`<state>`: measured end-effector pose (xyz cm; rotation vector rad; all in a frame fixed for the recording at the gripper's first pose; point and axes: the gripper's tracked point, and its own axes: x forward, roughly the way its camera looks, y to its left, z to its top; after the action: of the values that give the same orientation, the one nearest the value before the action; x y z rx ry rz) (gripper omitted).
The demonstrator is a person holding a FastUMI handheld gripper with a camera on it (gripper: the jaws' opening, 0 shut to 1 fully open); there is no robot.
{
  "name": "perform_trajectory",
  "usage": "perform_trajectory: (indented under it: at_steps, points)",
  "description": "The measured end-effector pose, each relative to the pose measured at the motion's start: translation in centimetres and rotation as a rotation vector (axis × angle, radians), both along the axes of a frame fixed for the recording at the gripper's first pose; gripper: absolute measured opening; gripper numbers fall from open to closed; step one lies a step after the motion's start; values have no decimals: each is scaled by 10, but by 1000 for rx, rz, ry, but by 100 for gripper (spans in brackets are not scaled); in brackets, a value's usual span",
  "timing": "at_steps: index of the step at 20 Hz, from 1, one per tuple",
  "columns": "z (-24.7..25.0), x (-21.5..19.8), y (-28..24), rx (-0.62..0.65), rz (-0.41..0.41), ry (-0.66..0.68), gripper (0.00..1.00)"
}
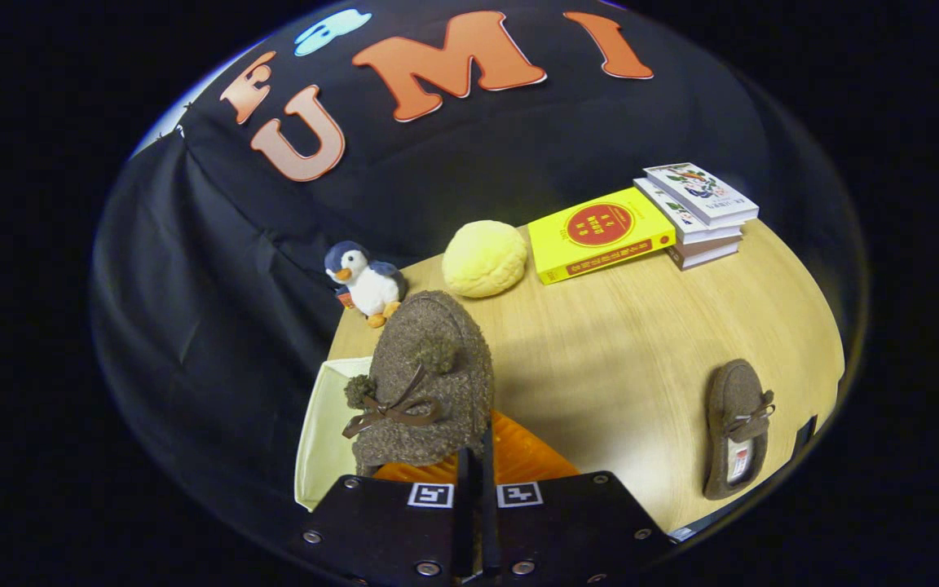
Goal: Open the storage box then place both shoes into the box .Put the left shoe in first, then the right shoe, with the right side of both shoes facing outward in a uniform manner.
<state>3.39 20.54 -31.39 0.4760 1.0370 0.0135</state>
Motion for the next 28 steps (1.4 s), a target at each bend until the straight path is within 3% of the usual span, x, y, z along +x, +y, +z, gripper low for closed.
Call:
perform_trajectory:
  at_steps: [9,24,28]
  points:
    - [-2,10,105,33,110,5,5]
    - [-98,-18,162,-12,104,283,5]
    - [-103,-31,182,18,205,311,7]
